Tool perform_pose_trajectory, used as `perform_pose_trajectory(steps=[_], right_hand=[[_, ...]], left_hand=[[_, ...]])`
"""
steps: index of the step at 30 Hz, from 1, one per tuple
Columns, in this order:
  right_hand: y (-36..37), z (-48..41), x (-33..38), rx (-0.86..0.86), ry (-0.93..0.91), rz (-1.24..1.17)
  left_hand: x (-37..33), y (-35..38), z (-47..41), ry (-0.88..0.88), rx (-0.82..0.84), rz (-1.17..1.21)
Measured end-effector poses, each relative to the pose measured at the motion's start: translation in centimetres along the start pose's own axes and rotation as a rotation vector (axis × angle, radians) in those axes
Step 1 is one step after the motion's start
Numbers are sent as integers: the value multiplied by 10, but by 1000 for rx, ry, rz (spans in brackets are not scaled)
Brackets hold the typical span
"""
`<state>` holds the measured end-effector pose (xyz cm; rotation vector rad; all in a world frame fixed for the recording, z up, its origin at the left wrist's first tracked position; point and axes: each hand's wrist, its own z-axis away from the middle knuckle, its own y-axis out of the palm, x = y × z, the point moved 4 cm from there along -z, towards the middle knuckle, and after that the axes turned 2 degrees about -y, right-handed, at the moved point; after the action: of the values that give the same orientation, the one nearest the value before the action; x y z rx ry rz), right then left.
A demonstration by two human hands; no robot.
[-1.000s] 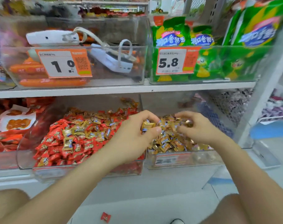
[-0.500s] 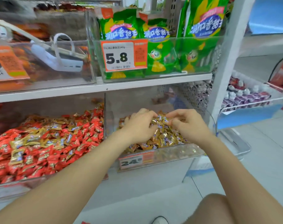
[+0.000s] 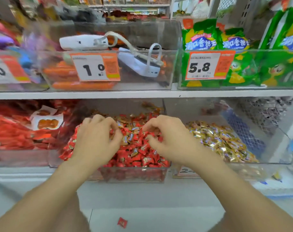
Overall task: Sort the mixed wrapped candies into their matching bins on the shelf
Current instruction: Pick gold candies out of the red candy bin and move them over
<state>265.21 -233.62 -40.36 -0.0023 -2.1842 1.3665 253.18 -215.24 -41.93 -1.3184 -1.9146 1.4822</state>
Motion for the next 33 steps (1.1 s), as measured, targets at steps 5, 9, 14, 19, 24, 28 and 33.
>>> perform_pose_trajectory(steps=[5,9,14,19,24,28,33], right_hand=[[70,-21,12,375,-88,186],[107,-43,39,411,-213,172],[140,-75,39,525,-282,221],[136,-98,39,424,-184,429],[100,-102,31,328,-16,459],[75,-81,22,368,52,357],[63,-76,21,280,194,239]], left_hand=[[55,2,21,-332,248,-253],[70,7,26,-358,466,-126],[94,-2,11,-413,651,186],[81,20,4,-397,647,144],[53,41,-13,-314,600,326],[38,35,-16,-156,675,288],[55,10,-34,-283,491,73]])
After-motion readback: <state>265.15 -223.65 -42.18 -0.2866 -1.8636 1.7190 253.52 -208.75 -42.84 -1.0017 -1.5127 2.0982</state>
